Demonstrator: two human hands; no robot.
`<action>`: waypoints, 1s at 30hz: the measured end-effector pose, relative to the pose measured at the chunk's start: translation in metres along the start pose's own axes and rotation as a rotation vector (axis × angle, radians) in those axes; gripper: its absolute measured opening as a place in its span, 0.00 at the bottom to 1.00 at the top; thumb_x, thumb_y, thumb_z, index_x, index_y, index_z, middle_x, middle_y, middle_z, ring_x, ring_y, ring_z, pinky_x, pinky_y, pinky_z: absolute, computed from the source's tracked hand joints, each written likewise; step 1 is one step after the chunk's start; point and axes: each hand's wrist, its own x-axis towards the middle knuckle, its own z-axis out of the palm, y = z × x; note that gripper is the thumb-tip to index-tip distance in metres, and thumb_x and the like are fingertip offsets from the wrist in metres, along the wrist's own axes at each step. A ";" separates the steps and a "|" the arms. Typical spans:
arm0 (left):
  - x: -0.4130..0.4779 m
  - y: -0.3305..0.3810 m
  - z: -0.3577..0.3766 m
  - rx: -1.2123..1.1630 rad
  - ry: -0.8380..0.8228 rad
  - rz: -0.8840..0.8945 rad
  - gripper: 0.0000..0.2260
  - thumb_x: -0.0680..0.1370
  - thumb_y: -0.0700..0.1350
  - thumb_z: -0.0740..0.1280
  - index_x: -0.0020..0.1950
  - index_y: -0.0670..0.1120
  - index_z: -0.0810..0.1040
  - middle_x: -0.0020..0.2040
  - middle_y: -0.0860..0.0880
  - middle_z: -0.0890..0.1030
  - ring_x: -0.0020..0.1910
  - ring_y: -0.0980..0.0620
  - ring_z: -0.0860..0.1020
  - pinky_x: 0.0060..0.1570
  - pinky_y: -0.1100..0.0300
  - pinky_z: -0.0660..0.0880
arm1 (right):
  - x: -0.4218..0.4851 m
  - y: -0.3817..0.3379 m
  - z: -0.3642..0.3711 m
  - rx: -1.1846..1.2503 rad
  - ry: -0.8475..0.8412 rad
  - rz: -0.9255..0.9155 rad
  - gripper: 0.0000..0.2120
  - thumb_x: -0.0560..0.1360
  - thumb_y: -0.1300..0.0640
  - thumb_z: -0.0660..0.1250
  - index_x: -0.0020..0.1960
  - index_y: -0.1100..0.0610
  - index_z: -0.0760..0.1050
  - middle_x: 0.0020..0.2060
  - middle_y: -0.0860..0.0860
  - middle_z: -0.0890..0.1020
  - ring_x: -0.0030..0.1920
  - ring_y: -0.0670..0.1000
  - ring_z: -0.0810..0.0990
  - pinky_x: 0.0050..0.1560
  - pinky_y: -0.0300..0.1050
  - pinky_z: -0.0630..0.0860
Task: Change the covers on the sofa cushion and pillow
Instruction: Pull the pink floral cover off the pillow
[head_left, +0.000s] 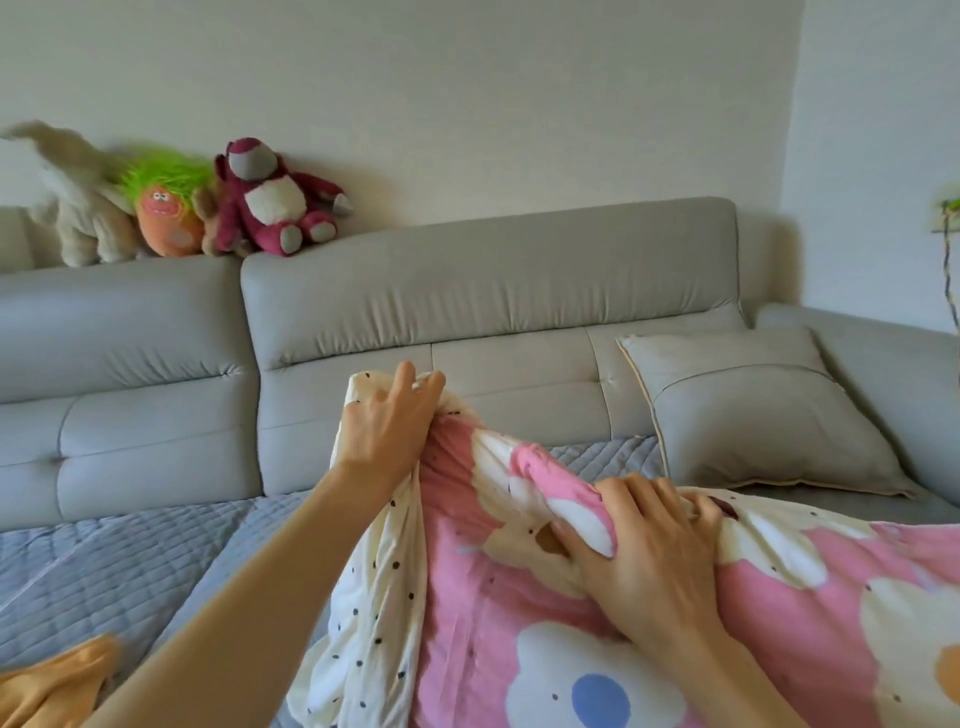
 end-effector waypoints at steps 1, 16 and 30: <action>0.003 -0.004 0.005 0.010 -0.044 -0.011 0.08 0.74 0.36 0.69 0.48 0.47 0.75 0.44 0.46 0.73 0.28 0.43 0.76 0.24 0.60 0.63 | 0.000 0.001 0.000 -0.001 0.006 -0.005 0.19 0.69 0.32 0.62 0.40 0.49 0.72 0.36 0.45 0.76 0.43 0.56 0.77 0.49 0.55 0.65; -0.133 0.022 0.045 -1.034 -0.428 -0.434 0.38 0.71 0.66 0.65 0.77 0.64 0.53 0.74 0.57 0.66 0.73 0.54 0.65 0.71 0.52 0.64 | -0.010 0.039 0.026 -0.251 -0.108 0.198 0.23 0.72 0.43 0.63 0.62 0.54 0.76 0.63 0.55 0.76 0.63 0.60 0.73 0.61 0.62 0.63; -0.160 0.028 0.073 -0.701 -0.432 -0.356 0.29 0.80 0.58 0.61 0.73 0.75 0.47 0.58 0.53 0.65 0.56 0.46 0.66 0.55 0.51 0.68 | -0.079 -0.002 -0.005 -0.417 -0.879 0.014 0.70 0.41 0.16 0.59 0.80 0.43 0.53 0.77 0.66 0.55 0.73 0.75 0.55 0.52 0.84 0.56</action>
